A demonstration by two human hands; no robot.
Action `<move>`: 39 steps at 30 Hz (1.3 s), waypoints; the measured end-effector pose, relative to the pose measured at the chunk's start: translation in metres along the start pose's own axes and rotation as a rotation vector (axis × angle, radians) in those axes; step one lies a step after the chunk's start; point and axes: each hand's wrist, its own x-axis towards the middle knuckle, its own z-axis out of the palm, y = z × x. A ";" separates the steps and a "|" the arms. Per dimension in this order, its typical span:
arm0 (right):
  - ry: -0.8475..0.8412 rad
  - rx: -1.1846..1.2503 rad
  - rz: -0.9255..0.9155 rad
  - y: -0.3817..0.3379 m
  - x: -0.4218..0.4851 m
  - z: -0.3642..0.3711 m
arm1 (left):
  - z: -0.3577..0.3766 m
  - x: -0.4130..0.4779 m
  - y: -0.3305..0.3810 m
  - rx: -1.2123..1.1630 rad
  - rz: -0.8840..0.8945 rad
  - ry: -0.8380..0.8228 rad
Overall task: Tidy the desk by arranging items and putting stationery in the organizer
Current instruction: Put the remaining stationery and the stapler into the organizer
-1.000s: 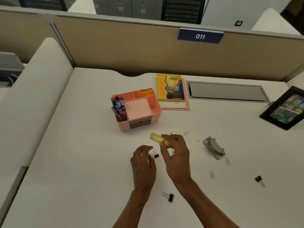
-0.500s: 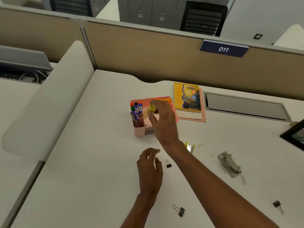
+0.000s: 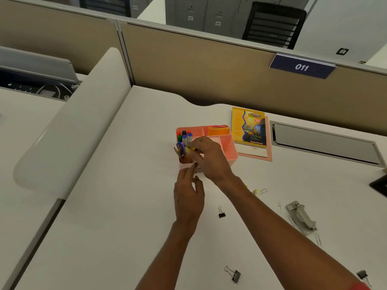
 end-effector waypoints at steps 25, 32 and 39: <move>0.114 0.074 0.081 0.032 -0.049 0.010 | 0.003 0.006 0.011 -0.040 -0.022 0.043; 0.234 0.068 0.174 0.071 -0.103 -0.001 | 0.034 -0.030 0.017 0.004 0.065 -0.071; 0.226 -0.090 0.316 0.116 -0.141 -0.023 | 0.067 -0.062 0.024 0.108 0.046 -0.254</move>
